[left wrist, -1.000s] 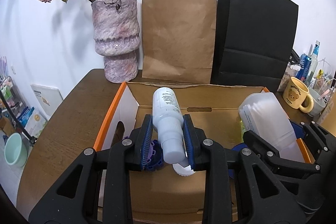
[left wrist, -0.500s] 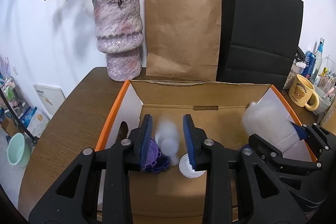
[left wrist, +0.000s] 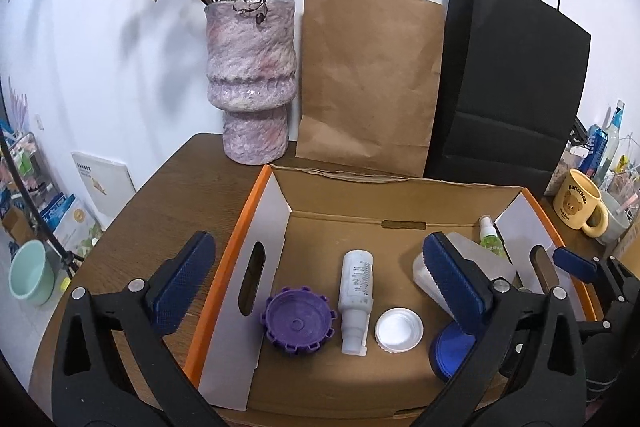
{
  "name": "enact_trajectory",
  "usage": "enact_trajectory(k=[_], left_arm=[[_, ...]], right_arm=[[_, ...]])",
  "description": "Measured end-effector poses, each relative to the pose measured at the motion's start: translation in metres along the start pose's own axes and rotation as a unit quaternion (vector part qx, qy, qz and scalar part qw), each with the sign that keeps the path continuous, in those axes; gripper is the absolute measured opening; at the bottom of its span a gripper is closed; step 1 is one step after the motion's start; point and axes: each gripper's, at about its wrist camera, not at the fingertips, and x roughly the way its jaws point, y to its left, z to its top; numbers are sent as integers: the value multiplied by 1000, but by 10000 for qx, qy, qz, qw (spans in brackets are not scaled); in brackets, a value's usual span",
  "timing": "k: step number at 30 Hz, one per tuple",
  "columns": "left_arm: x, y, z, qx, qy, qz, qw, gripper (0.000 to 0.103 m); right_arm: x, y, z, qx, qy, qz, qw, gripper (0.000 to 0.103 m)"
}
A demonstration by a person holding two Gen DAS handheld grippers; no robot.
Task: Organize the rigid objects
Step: 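Open the left tool over the box while the right tool releases the white box inside, then withdraw both tools from the box toward the plug adapter and white cap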
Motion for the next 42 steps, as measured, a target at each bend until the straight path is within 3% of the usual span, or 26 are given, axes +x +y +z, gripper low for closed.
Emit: enact_trajectory(k=[17,42], left_arm=[[-7,-4,-3,165,31,-53,9998,103],[-58,0,-26,468,-142,-241,9985,103]], right_arm=[[-11,3,-1,-52,-84,54,9999,95],[-49,11,-25,-165,-203,42,9996,95]])
